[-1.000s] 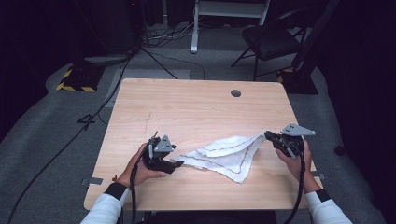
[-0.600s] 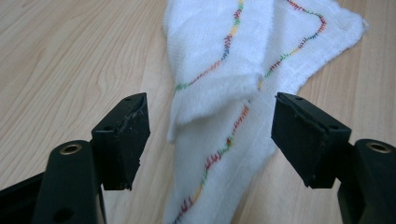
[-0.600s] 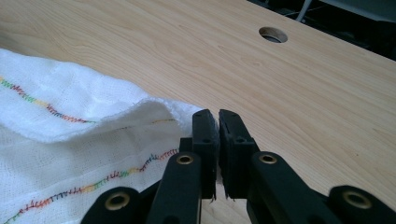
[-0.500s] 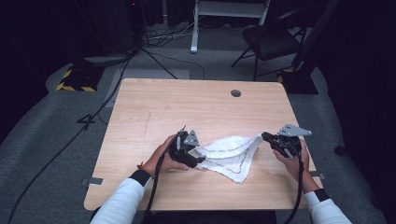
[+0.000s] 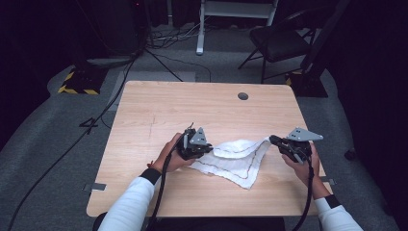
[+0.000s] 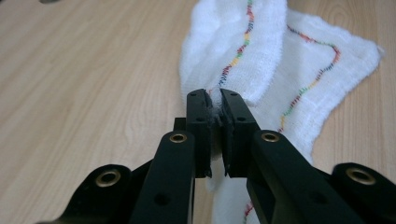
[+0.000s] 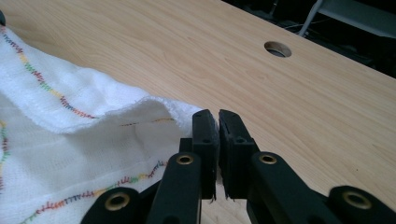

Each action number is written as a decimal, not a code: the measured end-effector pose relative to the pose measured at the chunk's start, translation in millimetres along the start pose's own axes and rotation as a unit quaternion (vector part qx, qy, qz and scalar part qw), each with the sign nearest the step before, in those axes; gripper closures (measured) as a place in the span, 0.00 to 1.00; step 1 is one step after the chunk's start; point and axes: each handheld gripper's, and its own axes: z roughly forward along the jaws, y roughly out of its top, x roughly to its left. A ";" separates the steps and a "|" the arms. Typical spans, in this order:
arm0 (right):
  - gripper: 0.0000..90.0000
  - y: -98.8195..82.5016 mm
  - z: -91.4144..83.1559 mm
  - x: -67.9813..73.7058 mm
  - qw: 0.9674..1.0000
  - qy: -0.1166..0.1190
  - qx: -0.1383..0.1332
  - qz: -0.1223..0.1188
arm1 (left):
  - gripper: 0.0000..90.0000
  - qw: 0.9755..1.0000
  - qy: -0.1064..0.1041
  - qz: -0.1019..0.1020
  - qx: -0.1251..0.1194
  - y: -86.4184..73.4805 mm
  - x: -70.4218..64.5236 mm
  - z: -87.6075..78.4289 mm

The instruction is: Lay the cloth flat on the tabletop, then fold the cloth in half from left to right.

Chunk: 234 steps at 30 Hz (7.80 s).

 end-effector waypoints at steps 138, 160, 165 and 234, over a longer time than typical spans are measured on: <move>0.40 -41.1 14.0 44.0 0.983 0.071 0.158 -0.065 | 0.24 0.993 0.047 -0.107 0.031 -72.4 -24.3 -33.4; 0.47 -23.2 17.4 58.5 0.989 0.066 0.103 -0.084 | 0.24 0.989 0.078 -0.125 0.030 -75.9 -6.4 -41.1; 0.48 -14.3 21.8 63.3 0.991 0.083 0.086 -0.067 | 0.24 0.987 0.102 -0.123 0.025 -71.4 9.7 -41.7; 0.92 42.3 115.8 222.2 0.964 0.201 0.097 -0.142 | 0.92 0.976 0.083 -0.199 0.019 -53.5 115.0 40.1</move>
